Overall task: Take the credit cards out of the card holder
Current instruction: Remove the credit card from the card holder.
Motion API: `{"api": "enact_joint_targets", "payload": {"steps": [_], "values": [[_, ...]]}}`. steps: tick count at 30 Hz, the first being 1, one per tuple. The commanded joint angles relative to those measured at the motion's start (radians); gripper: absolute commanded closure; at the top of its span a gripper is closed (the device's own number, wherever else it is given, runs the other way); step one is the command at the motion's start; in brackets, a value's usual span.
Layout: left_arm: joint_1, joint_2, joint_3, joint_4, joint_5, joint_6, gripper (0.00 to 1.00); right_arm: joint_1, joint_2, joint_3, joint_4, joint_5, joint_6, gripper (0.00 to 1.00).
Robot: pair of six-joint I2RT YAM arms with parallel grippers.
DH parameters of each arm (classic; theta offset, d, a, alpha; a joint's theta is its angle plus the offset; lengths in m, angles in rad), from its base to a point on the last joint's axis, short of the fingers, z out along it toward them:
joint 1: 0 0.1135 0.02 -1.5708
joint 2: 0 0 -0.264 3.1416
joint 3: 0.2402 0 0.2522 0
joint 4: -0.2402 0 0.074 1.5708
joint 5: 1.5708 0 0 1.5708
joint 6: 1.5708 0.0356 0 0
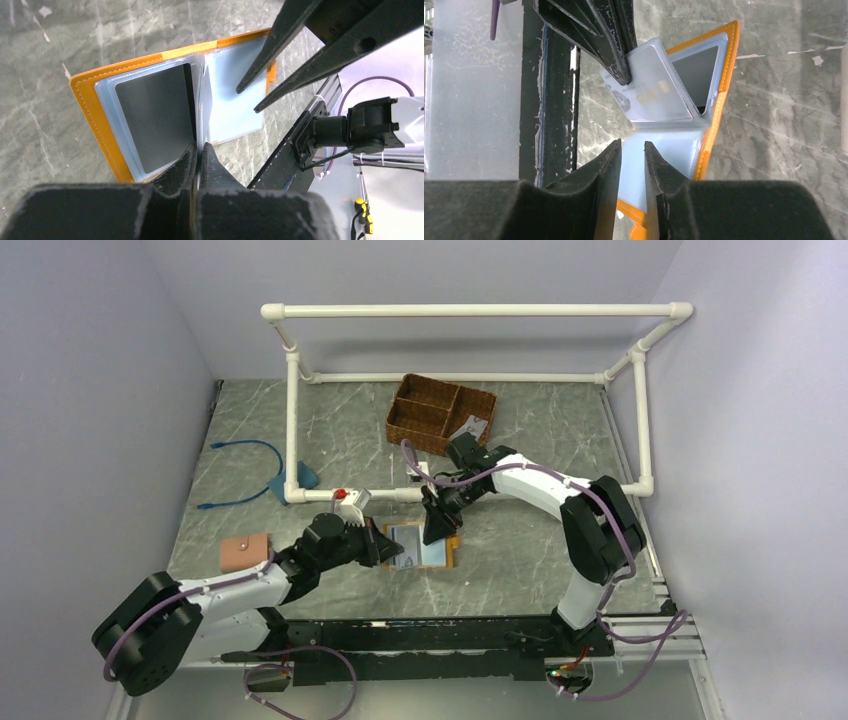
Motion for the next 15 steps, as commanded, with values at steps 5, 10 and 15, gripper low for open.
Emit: {"api": "enact_joint_targets", "payload": {"steps": [5, 10, 15], "values": [[-0.006, -0.091, 0.004, 0.039, 0.056, 0.127, 1.00, -0.016, -0.068, 0.012, 0.000, -0.100, -0.039, 0.70], [-0.013, -0.119, -0.013, 0.084, 0.061, 0.157, 1.00, -0.006, -0.056, -0.002, 0.023, -0.134, -0.014, 0.69], [-0.013, -0.147, -0.071, 0.191, 0.037, 0.129, 1.00, 0.001, -0.062, -0.033, 0.129, -0.126, 0.103, 0.67]]}}
